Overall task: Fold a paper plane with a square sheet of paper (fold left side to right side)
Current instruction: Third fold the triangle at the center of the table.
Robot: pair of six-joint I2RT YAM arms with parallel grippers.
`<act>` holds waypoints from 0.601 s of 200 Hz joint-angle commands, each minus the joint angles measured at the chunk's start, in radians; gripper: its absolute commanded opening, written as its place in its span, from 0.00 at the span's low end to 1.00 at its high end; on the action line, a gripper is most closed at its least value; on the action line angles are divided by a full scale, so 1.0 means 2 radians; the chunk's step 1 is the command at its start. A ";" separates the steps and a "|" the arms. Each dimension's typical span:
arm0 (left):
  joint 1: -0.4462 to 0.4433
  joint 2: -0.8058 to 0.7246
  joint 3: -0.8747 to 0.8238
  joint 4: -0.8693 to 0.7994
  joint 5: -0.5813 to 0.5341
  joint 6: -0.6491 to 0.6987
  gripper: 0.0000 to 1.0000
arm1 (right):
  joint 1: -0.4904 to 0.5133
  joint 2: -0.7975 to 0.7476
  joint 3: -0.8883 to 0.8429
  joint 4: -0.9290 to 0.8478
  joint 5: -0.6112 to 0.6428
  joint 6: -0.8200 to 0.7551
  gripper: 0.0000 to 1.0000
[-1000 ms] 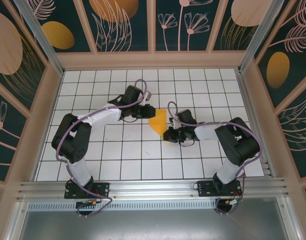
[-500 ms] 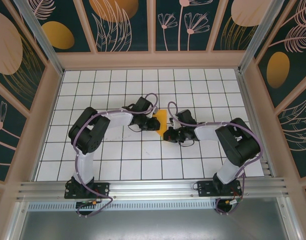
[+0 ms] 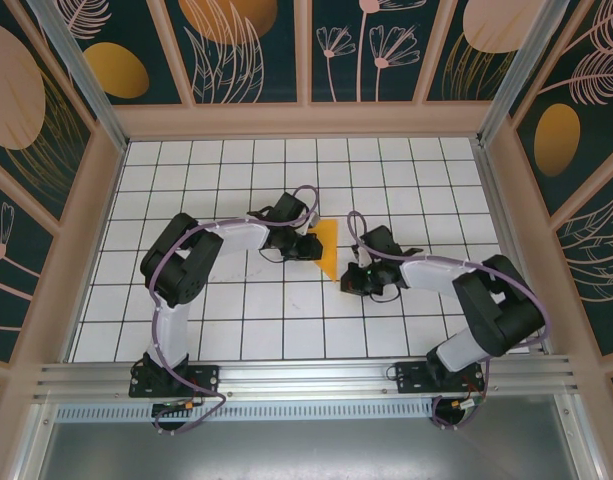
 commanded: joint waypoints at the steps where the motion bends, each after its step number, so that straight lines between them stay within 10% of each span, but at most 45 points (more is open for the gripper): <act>1: 0.004 0.027 -0.005 -0.012 -0.039 0.001 0.19 | 0.002 -0.013 0.043 -0.027 -0.006 0.020 0.00; 120: 0.004 0.022 -0.010 -0.008 -0.039 0.000 0.19 | 0.020 0.127 0.101 0.019 0.011 0.021 0.00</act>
